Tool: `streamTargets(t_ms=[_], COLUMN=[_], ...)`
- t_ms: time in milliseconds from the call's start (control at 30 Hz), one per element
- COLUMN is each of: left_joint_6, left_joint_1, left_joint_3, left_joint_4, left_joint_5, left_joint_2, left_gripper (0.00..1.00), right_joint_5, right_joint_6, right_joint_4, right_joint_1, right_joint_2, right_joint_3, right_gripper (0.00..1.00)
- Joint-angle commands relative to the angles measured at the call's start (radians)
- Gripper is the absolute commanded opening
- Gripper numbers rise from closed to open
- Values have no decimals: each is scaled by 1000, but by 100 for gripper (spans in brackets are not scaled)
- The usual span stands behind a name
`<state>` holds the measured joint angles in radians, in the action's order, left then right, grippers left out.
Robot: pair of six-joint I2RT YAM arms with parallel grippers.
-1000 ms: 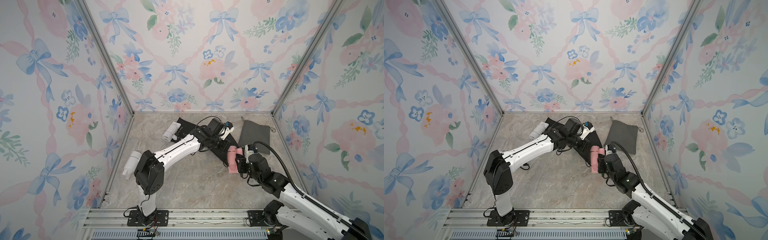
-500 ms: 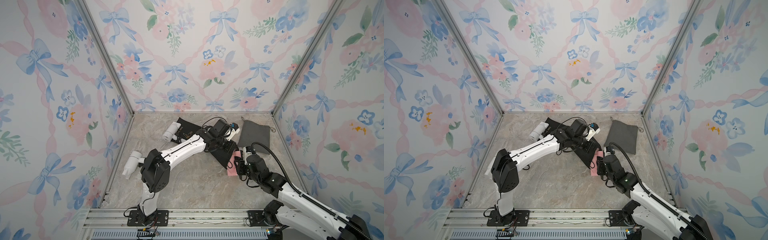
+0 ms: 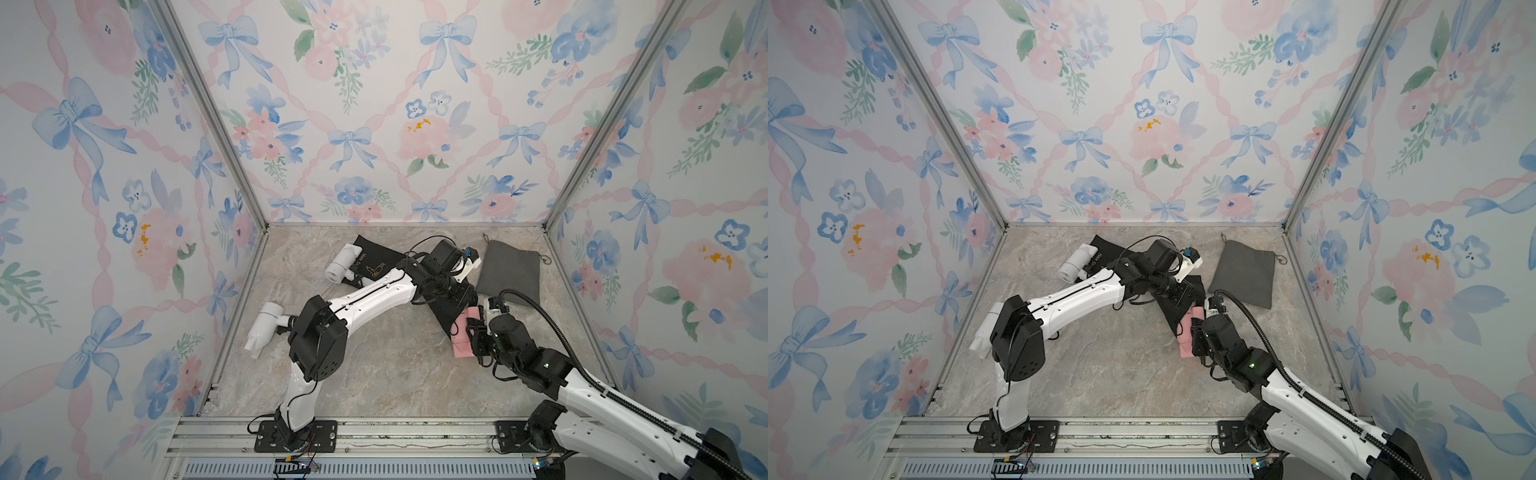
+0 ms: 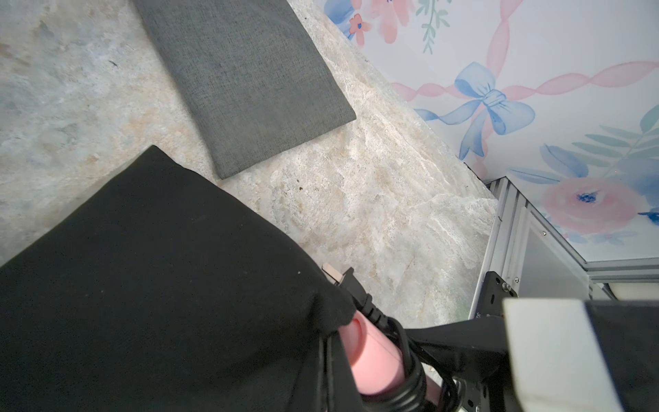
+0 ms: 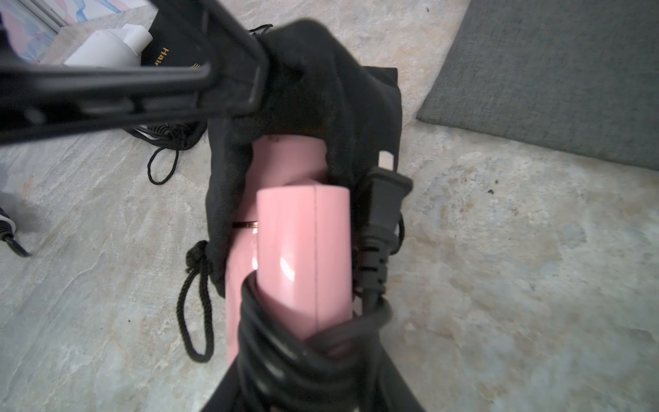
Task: Pack away hair dryers
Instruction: Place the hair dryer in the drawstring bag.
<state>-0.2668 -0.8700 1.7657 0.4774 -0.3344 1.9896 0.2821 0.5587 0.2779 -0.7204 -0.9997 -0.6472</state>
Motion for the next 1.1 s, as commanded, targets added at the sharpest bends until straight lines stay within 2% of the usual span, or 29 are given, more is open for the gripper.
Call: streamTargets(t_ms=[0, 433, 667, 1067], left_joint_6=[-5, -9, -4, 22], left_joint_1=[8, 15, 16, 38], left_joint_3=[38, 43, 18, -132], left_joint_4=[-3, -3, -3, -3], left_joint_5=[-14, -35, -48, -34], left_joint_2=[15, 32, 7, -82], left_gripper=[0, 0, 0, 0], right_joint_5=[35, 42, -40, -201], right_joint_6=[25, 18, 2, 12], right_joint_4=[-45, -95, -164, -252], right_joint_1=[-20, -34, 30, 163], right_joint_2=[-7, -53, -107, -114], right_joint_3=[10, 3, -22, -42], right_gripper=[29, 29, 29, 29])
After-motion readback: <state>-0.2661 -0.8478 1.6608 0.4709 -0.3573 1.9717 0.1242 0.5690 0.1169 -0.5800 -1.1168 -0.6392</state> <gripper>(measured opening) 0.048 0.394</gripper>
